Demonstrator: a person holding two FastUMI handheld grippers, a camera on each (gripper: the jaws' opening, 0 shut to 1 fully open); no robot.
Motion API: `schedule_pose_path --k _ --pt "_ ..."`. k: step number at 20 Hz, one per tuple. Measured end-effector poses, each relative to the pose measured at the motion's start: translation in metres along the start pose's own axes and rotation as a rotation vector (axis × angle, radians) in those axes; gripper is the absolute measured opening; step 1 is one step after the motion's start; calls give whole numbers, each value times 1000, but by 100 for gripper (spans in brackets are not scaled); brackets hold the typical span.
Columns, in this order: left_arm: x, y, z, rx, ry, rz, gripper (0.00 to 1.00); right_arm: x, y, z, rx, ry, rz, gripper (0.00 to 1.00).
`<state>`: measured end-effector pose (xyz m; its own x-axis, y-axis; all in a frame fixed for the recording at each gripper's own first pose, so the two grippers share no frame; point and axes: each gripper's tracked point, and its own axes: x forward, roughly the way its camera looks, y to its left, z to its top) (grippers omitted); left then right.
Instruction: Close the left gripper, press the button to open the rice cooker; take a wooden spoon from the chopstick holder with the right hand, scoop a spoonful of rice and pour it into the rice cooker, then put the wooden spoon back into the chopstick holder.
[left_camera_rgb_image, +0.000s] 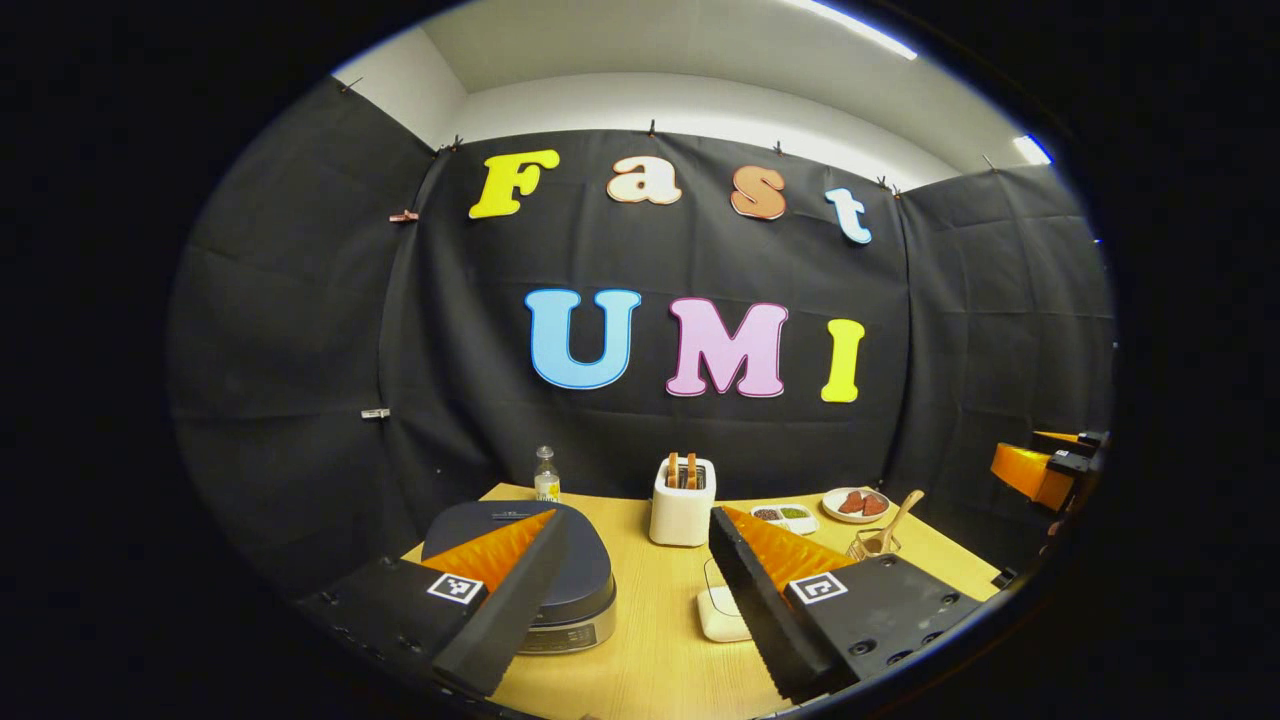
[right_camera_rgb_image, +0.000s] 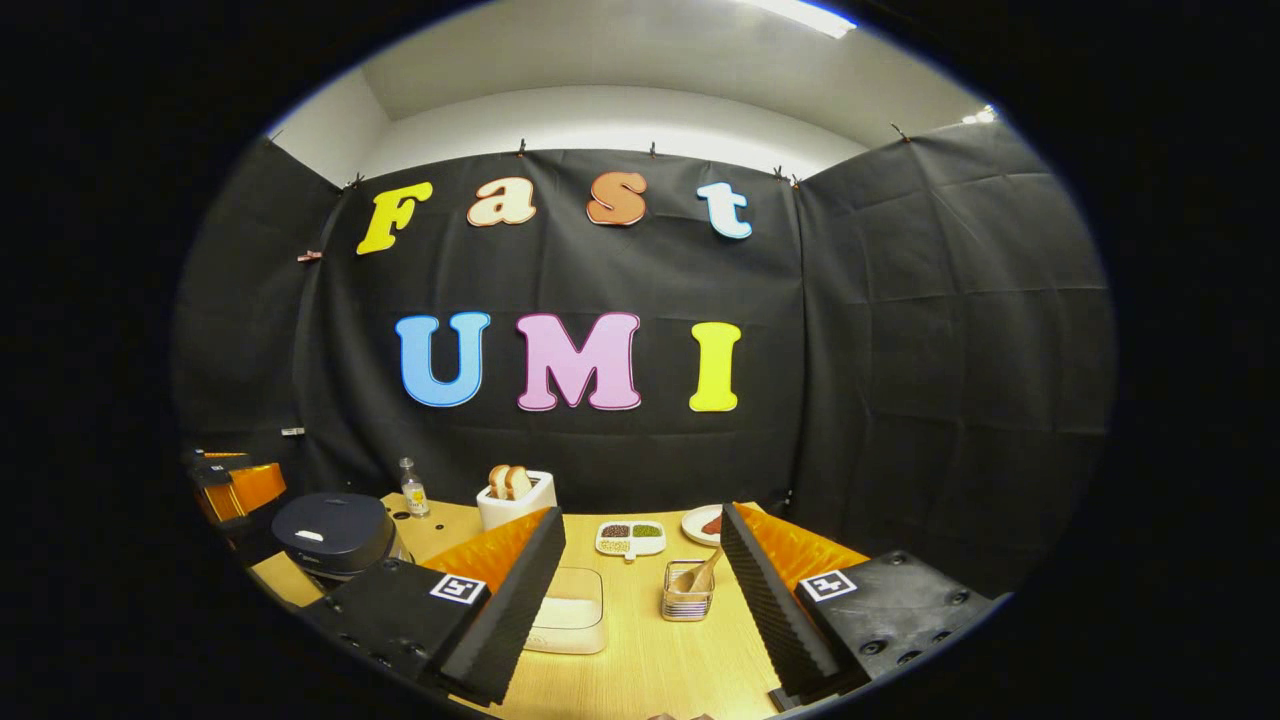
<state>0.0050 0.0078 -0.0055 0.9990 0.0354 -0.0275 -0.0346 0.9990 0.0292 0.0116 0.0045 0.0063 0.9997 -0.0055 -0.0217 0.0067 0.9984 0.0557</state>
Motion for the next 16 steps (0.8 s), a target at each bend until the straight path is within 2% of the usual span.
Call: schedule_pose_path --k 3,6,8,12,13,14,16 --pt "14 -3 2 3 15 14 95 19 -5 10 0 -38 -7 98" --pt "28 -3 2 16 29 11 95 40 -7 0 7 -14 -1 98" --pt "34 5 4 33 32 35 95 52 -8 -3 18 1 2 98" --pt "44 13 -8 3 90 72 77 69 -3 -12 -12 18 37 98" --pt "47 21 -11 2 109 90 68 72 -1 -14 -17 22 48 98" --pt "49 27 -13 7 129 105 65 75 0 -17 -19 28 59 98" --pt "54 40 -16 22 155 133 50 81 3 -23 -28 42 76 98"
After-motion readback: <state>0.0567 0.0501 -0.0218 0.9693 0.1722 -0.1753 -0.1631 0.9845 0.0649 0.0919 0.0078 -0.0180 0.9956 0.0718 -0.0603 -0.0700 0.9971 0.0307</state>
